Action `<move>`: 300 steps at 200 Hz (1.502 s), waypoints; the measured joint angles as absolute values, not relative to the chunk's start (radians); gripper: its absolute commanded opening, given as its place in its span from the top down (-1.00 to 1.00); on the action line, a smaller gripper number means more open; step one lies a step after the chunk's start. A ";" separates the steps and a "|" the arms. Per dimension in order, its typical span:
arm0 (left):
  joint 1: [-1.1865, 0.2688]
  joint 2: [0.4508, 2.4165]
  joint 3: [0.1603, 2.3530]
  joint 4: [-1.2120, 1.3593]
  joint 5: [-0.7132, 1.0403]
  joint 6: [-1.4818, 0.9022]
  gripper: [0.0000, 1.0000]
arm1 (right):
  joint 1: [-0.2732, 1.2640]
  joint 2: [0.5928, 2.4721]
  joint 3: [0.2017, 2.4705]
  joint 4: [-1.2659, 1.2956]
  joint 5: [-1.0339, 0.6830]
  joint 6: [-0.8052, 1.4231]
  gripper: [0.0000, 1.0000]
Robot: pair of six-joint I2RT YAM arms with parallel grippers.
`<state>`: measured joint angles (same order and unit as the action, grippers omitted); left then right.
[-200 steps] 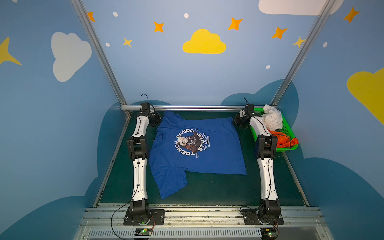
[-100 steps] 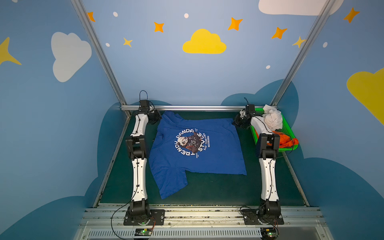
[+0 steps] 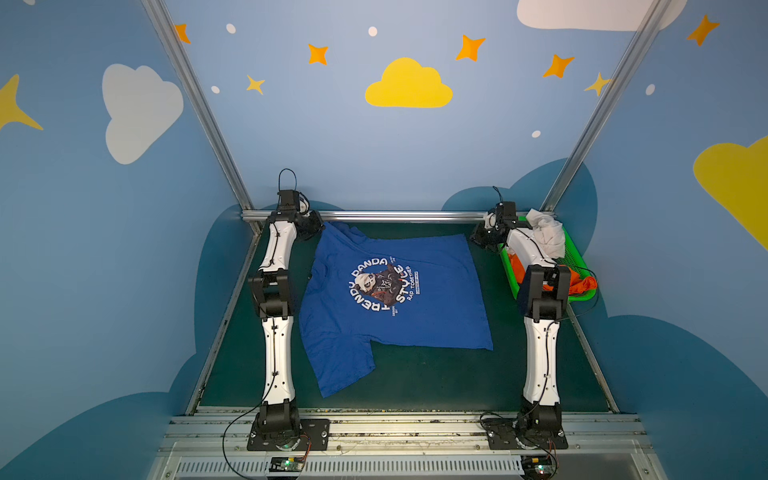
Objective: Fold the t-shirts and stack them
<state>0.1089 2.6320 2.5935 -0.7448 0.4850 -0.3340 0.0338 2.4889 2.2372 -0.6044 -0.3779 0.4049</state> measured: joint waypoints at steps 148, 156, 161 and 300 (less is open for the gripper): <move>0.108 2.568 2.464 -0.743 0.484 -0.310 0.90 | 0.024 2.684 2.441 -0.617 -0.363 0.414 0.13; 0.108 2.568 2.468 -0.747 0.484 -0.308 0.90 | 0.020 2.685 2.450 -0.614 -0.360 0.421 0.11; 0.108 2.568 2.471 -0.749 0.484 -0.306 0.90 | 0.019 2.688 2.456 -0.614 -0.358 0.427 0.10; 0.108 2.569 2.476 -0.761 0.482 -0.297 0.90 | 0.035 2.784 2.563 -0.558 -0.415 0.521 0.45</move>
